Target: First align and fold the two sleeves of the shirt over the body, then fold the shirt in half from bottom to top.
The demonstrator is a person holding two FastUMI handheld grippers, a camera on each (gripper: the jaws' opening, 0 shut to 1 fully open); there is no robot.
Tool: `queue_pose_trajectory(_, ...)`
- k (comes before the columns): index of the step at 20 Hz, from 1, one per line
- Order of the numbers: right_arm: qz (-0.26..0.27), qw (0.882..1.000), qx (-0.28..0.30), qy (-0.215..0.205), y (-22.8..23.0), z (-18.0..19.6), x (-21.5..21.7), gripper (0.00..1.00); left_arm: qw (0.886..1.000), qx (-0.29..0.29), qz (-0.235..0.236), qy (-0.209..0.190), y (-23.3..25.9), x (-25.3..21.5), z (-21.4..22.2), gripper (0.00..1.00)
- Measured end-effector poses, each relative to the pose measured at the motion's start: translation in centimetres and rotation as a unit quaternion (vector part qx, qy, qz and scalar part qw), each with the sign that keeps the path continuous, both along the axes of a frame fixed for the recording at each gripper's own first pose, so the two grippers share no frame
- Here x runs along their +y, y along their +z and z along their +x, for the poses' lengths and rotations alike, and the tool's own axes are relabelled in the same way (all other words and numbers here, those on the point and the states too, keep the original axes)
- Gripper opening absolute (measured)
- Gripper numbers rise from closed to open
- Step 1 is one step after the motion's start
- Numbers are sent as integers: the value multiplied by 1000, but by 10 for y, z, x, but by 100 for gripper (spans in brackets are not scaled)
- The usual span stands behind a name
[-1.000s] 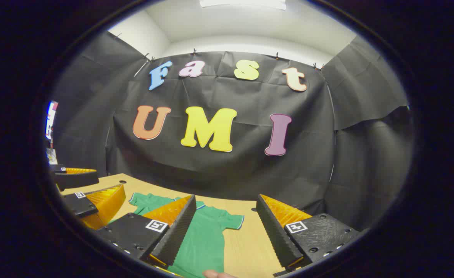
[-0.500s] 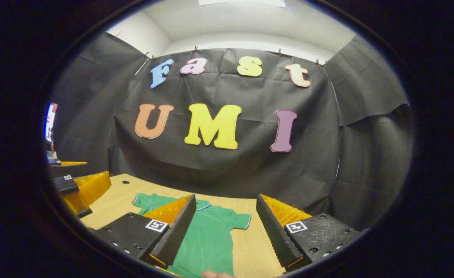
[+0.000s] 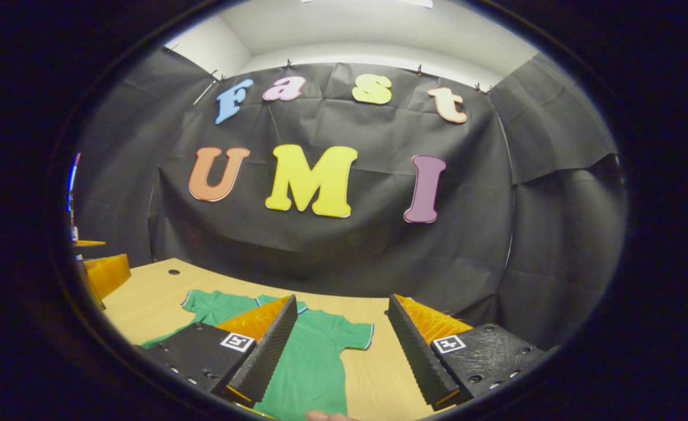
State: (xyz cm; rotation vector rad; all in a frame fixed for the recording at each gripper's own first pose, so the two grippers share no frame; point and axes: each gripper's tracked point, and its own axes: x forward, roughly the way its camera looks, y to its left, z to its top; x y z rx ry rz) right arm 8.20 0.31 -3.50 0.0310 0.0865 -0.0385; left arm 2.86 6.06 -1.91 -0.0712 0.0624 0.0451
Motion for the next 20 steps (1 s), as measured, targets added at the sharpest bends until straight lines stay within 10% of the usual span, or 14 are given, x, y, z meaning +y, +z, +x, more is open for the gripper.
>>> queue_pose_trajectory(10, -17, 987, 153, -45, -140, 188, -61, 94, 999, 23, 8, 29, -20, 25, 16, 100)
queue_pose_trajectory(20, 24, 955, 291, -46, -262, 250, -77, 89, 997, 66, 32, 28, -55, 21, 35, 100)
